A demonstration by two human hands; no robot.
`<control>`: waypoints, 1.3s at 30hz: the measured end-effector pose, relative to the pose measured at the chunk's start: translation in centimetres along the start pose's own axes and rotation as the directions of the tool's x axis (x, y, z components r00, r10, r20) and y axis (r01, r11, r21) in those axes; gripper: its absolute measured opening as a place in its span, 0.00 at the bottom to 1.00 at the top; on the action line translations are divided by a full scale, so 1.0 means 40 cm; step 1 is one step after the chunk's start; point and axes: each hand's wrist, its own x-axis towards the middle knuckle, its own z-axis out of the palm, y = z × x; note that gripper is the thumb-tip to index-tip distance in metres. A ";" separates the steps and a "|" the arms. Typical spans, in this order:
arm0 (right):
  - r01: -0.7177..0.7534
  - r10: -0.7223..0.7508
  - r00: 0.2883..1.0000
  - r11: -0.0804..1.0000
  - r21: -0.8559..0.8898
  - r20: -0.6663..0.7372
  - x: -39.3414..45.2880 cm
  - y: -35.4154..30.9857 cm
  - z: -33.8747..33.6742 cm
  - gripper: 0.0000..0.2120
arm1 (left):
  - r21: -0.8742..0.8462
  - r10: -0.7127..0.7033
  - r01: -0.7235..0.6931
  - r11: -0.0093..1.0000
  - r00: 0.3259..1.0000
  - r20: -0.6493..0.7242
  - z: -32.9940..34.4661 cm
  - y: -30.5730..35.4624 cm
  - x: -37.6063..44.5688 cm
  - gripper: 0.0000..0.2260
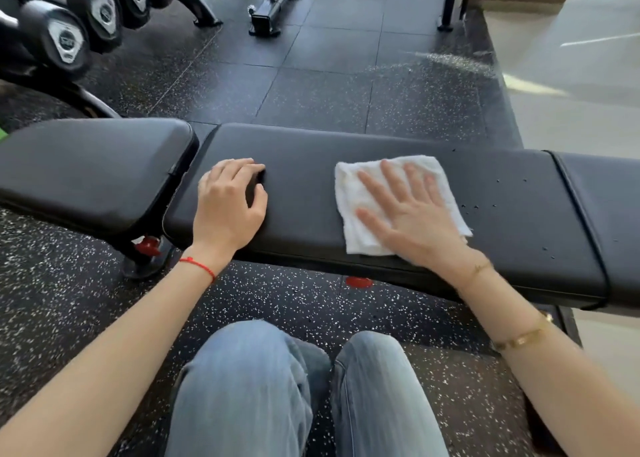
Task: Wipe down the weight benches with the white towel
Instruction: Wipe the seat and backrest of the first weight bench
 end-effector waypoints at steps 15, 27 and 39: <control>0.176 -0.176 0.984 0.984 0.025 -0.018 0.049 -0.095 0.022 0.30 | 0.009 -0.011 0.010 1.000 1.000 0.024 -0.001 0.007 -0.006 0.16; -0.035 0.031 0.997 0.998 0.046 0.073 0.239 -0.072 -0.012 0.28 | 0.005 -0.018 0.018 1.000 1.000 0.007 0.007 0.007 -0.010 0.17; -0.042 0.040 0.999 0.985 -0.170 -0.011 -0.132 -0.074 0.020 0.30 | -0.006 -0.023 0.023 1.000 1.000 0.004 0.008 0.004 -0.013 0.17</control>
